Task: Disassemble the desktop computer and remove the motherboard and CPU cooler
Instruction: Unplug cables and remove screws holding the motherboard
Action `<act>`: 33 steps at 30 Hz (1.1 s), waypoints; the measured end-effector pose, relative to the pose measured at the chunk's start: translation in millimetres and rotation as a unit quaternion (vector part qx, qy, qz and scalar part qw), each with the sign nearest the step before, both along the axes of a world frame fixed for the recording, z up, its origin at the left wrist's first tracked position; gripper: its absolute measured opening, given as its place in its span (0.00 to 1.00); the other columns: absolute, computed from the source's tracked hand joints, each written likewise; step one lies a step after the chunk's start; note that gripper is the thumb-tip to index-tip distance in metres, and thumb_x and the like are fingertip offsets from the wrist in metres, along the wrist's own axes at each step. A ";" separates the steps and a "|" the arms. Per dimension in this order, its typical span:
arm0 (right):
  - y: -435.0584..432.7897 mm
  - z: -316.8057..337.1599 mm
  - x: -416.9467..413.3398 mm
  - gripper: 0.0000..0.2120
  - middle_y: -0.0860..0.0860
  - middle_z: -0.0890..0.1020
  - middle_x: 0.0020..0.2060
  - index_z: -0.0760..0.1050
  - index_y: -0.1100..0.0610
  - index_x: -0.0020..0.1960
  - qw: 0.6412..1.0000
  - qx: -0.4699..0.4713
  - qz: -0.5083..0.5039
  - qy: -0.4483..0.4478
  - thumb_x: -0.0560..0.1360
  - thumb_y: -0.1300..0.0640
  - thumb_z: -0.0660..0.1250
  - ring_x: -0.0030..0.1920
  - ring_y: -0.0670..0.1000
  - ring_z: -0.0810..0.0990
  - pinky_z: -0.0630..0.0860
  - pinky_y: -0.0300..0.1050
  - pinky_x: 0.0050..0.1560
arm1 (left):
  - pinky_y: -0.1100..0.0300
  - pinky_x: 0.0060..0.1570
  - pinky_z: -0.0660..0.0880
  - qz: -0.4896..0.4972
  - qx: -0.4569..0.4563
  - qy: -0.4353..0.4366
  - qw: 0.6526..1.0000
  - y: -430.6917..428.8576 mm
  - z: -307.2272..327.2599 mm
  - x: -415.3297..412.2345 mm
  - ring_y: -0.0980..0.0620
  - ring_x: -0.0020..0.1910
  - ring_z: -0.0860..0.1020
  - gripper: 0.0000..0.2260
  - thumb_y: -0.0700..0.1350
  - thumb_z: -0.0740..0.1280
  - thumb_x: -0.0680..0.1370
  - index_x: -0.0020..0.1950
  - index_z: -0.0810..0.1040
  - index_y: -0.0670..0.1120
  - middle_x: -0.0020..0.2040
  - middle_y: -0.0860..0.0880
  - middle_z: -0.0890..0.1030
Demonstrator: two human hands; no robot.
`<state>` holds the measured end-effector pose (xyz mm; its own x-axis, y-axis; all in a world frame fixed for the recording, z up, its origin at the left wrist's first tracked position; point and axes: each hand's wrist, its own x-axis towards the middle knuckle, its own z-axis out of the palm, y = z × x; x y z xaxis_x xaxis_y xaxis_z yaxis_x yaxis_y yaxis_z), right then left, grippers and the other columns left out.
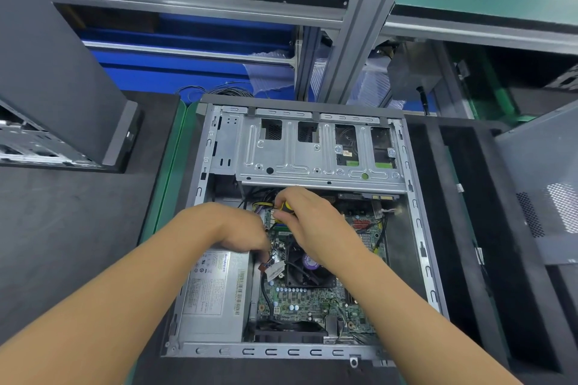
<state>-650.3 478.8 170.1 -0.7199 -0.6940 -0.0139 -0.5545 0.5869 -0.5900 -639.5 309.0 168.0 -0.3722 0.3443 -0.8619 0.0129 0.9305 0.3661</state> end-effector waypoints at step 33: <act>-22.1 7.4 -4.9 0.13 0.55 0.77 0.46 0.69 0.59 0.51 0.995 0.077 0.043 0.050 0.81 0.48 0.62 0.46 0.58 0.74 0.69 0.53 0.41 | 0.54 0.70 0.67 0.022 -0.012 -0.012 1.000 2.9 10.7 2.0 0.54 0.65 0.74 0.15 0.49 0.59 0.82 0.62 0.82 0.49 0.64 0.53 0.80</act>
